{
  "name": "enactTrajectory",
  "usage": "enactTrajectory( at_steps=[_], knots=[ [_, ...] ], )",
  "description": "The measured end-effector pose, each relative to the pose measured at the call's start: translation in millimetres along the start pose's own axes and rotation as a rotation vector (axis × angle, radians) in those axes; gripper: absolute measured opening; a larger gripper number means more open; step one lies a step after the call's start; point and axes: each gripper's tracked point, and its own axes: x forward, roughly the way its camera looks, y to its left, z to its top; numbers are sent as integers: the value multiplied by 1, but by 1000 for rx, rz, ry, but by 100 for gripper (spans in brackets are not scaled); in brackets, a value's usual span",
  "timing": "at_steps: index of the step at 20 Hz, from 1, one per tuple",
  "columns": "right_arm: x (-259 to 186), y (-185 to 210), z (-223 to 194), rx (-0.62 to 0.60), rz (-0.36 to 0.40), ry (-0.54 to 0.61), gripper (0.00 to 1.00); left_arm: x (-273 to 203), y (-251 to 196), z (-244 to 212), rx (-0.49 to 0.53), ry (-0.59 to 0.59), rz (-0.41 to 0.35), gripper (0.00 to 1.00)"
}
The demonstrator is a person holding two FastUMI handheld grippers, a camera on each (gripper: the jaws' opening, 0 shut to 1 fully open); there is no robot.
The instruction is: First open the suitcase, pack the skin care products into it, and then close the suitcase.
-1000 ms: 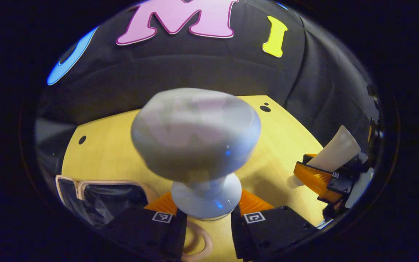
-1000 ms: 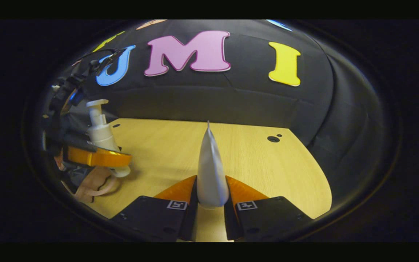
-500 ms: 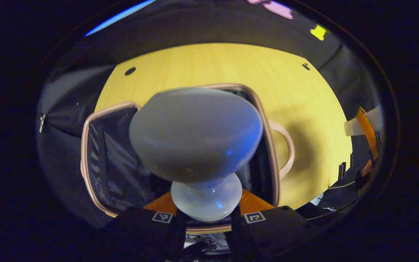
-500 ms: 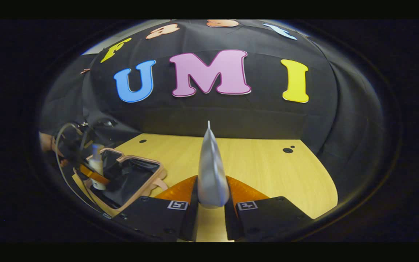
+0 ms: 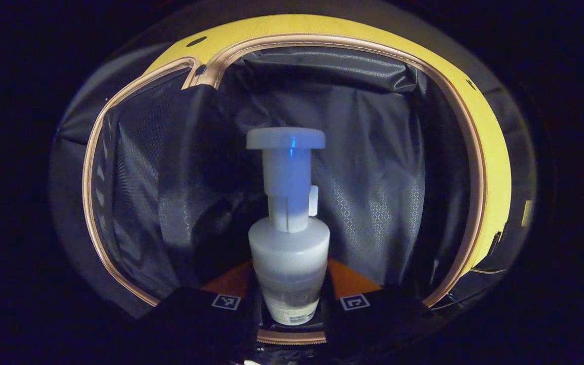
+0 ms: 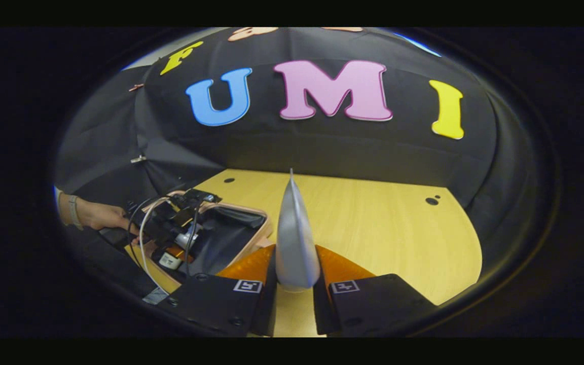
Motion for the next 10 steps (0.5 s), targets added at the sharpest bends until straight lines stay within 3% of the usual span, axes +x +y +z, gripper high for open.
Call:
enactTrajectory(
  at_steps=[2, 3, 5, 8, 10],
  knots=[
    [6, 29, -11, 35, 60, 47, 34, -2, -4, -1, 16, -42, -32, 61],
    [11, 44, -18, 52, 89, 76, 34, -4, -4, -1, 17, -75, -39, 59],
    [20, 73, -34, 97, 158, 154, 34, -15, -10, 4, 21, -195, -94, 63],
    [42, 126, -55, 222, 298, 323, 34, -55, 0, 4, 7, -379, -153, 78],
    [59, 150, -70, 307, 300, 435, 34, -83, 26, 0, -27, -486, -171, 85]
  ],
)
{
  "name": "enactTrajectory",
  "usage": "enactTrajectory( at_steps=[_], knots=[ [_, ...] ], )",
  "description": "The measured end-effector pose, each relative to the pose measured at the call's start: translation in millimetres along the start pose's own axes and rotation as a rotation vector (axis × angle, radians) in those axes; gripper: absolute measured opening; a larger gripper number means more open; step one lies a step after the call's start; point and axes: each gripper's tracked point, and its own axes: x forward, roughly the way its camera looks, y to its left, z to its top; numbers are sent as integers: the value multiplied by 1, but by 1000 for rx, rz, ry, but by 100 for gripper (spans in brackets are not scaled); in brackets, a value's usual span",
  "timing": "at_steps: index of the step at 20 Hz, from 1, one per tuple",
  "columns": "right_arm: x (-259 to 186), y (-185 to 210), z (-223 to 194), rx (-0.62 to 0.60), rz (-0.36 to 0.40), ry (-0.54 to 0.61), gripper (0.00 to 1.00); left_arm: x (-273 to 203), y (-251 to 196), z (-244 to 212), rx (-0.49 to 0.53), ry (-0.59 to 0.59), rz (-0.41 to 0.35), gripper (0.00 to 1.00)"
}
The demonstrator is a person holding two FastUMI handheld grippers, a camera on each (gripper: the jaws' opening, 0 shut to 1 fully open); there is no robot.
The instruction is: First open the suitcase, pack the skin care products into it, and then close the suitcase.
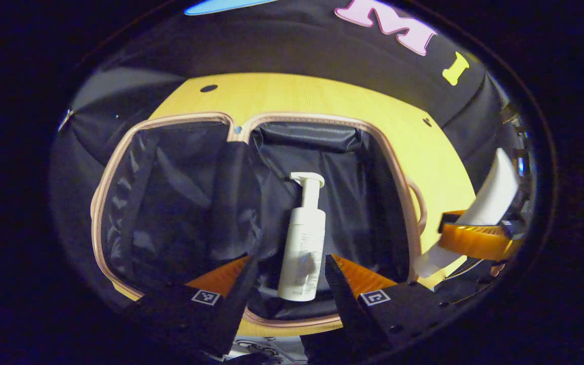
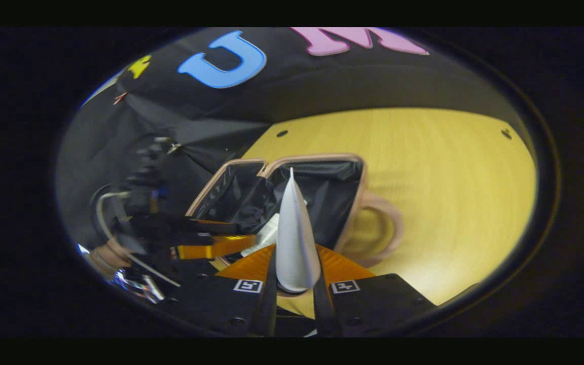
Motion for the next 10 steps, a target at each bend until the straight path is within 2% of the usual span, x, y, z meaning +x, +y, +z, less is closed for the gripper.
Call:
enactTrajectory(
  at_steps=[2, 4, 5, 6, 8, 9, 10],
  knots=[
    [34, -2, -12, 46, -51, 84, 34, -34, 31, 6, -49, -73, 21, 87],
    [67, -4, -35, 102, -112, 222, 34, -75, 87, 8, -134, -137, 86, 89],
    [73, -5, -48, 119, -137, 301, 41, -87, 109, 6, -163, -171, 119, 89],
    [75, -8, -55, 121, -168, 344, 34, -98, 131, 3, -191, -186, 142, 89],
    [84, -15, -51, 118, -220, 339, 35, -120, 170, -14, -256, -195, 206, 89],
    [85, -17, -49, 131, -244, 337, 28, -128, 189, -23, -289, -189, 225, 89],
    [84, -16, -49, 142, -262, 340, 39, -133, 207, -30, -325, -184, 247, 89]
  ],
)
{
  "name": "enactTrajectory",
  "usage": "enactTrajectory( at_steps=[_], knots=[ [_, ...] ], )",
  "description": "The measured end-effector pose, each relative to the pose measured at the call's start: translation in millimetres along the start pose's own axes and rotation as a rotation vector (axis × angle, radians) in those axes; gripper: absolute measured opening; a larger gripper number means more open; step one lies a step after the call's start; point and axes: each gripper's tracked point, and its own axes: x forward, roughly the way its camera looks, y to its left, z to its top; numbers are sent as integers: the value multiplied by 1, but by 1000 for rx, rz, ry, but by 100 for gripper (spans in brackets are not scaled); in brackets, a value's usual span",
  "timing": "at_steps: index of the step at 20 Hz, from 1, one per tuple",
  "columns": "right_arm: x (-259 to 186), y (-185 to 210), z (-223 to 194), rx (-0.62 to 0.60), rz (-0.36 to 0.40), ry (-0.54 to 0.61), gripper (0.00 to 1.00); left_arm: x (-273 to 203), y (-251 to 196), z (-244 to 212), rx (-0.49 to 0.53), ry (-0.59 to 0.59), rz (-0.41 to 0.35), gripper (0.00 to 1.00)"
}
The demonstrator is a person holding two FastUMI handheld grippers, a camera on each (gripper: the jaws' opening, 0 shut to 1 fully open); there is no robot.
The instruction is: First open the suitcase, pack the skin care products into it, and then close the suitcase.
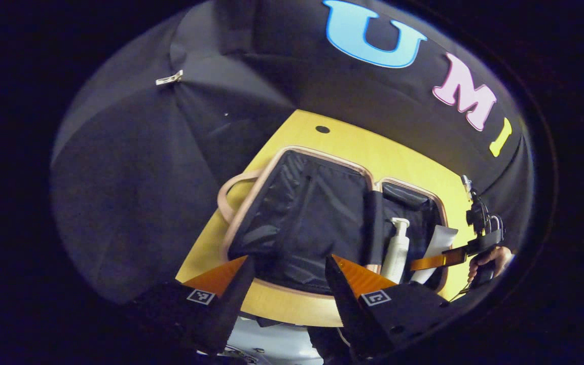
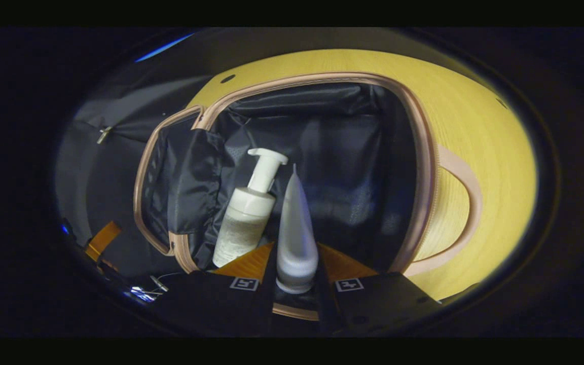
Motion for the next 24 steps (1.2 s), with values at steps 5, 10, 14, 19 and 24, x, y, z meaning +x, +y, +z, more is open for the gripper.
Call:
enactTrajectory(
  at_steps=[5, 10, 14, 19, 24],
  knots=[
    [-12, 18, -5, -3, 56, -13, 66, 20, 50, 17, -119, -23, 42, 89],
    [-78, 33, 7, -190, 176, -241, 97, 66, 90, 78, -141, -54, 93, 89],
    [-126, 13, 19, -211, 163, -358, 97, 125, 110, 99, -144, 51, 114, 89],
    [-150, -13, 18, -97, 143, -392, 97, 193, 112, 82, 3, 239, 177, 88],
    [-156, -30, 4, -93, 102, -375, 98, 211, 96, 87, 64, 266, 79, 30]
  ],
)
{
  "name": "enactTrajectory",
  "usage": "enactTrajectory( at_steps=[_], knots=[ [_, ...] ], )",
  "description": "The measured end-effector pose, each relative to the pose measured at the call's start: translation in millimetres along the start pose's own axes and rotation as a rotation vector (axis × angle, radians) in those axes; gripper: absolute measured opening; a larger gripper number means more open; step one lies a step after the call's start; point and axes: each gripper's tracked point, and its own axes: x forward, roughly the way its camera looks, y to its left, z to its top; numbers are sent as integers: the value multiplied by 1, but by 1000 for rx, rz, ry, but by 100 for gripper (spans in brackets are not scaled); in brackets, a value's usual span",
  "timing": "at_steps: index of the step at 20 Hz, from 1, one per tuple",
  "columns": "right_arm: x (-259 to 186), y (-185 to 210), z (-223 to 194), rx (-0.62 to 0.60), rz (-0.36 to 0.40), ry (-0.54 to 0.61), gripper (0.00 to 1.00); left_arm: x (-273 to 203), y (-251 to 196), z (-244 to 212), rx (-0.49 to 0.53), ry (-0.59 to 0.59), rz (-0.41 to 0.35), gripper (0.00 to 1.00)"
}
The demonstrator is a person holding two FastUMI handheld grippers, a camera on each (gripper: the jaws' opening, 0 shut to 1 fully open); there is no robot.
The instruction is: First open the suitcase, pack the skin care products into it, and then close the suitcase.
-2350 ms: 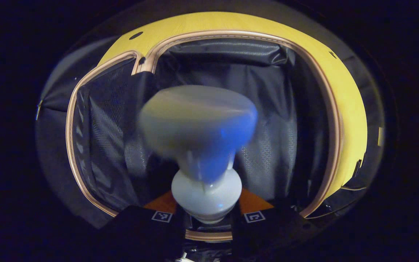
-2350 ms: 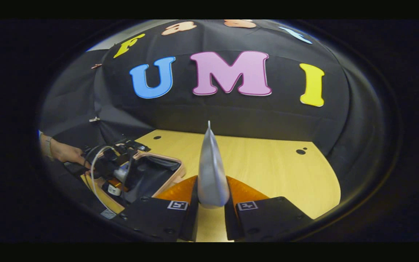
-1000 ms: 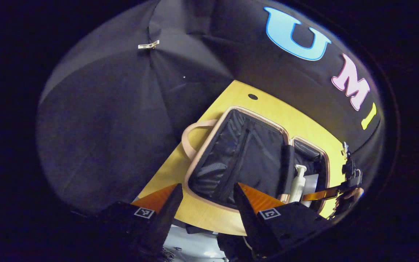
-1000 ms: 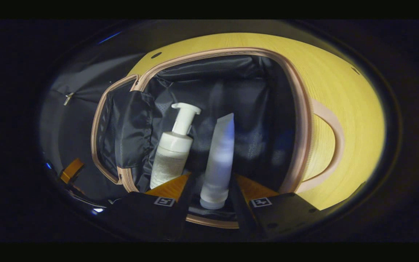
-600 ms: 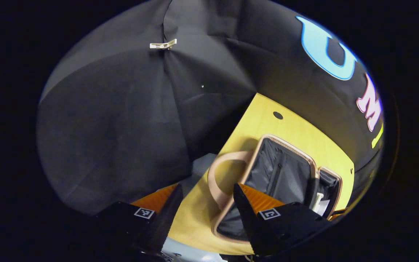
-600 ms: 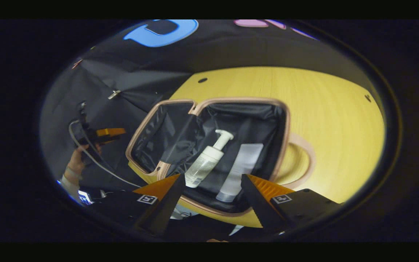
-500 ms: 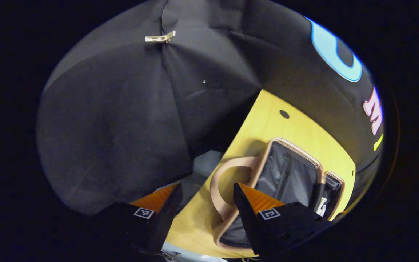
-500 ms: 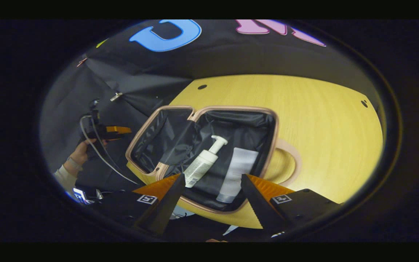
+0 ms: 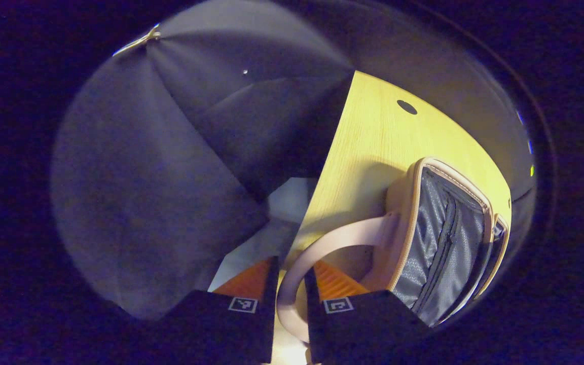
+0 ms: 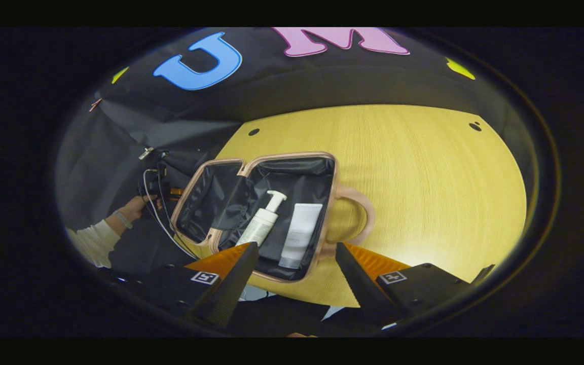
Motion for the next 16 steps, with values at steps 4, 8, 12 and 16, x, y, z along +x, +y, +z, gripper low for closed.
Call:
enactTrajectory(
  at_steps=[4, 8, 12, 16],
  knots=[
    [-2, 4, 3, 4, 9, -20, 98, -4, 1, 0, 54, 21, 12, 19],
    [-5, 8, -2, -22, 18, -36, 98, -41, -5, 13, 134, -48, -5, 7],
    [-12, 10, 3, -28, 46, -64, 98, -103, -16, 38, 158, -181, -48, 6],
    [-22, 10, 6, -40, 85, -94, 98, -207, -60, 58, 164, -356, -176, 6]
  ],
)
